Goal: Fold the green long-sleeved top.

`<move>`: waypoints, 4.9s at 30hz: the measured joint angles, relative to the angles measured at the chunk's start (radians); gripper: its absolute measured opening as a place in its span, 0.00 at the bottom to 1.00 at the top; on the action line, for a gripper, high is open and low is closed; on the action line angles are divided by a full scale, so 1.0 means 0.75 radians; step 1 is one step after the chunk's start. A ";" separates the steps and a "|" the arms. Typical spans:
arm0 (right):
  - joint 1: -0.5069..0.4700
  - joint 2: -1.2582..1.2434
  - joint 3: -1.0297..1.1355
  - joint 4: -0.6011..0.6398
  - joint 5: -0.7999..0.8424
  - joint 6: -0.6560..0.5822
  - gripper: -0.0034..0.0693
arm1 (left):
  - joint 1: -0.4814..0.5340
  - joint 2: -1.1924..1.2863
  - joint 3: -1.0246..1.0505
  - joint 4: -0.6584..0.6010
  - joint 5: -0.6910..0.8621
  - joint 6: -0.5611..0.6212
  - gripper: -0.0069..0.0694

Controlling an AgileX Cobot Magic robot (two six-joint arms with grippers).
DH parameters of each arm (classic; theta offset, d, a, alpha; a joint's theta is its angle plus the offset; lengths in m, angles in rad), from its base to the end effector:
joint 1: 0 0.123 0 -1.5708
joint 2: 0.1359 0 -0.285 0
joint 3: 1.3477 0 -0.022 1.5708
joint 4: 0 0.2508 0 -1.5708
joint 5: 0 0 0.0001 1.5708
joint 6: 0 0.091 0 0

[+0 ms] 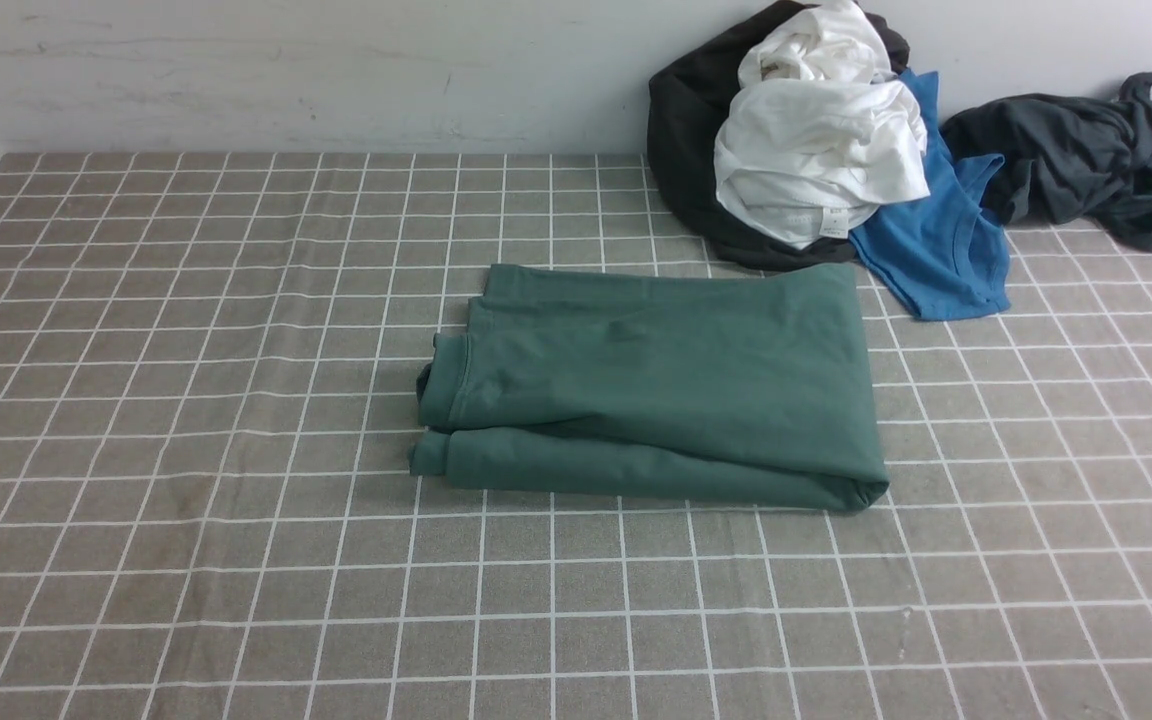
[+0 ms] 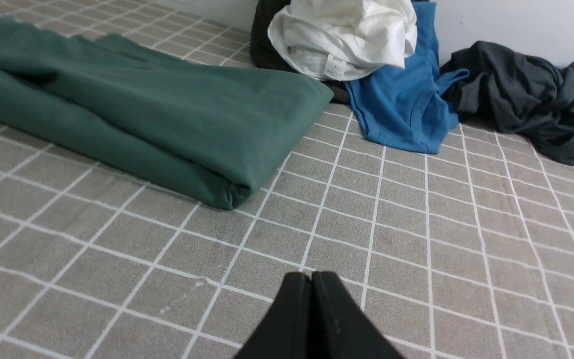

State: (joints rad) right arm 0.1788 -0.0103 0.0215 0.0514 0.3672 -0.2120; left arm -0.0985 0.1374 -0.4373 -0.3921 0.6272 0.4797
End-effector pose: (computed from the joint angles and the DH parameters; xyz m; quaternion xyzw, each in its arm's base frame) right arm 0.0516 0.0110 0.1735 -0.1422 0.7894 0.0118 0.5971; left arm 0.0342 -0.0239 0.2970 0.1687 0.7549 -0.0692 0.6300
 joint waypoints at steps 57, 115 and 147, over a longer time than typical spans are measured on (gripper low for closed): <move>-0.260 0.000 0.001 -0.069 0.011 0.001 0.03 | 0.000 -0.030 0.084 0.016 -0.006 0.000 0.08; -0.260 0.000 0.001 -0.069 0.013 0.001 0.03 | 0.091 -0.201 0.612 0.413 -0.331 -0.522 0.08; -0.261 0.000 0.001 -0.069 0.013 -0.005 0.03 | 0.091 -0.201 0.612 0.412 -0.331 -0.522 0.08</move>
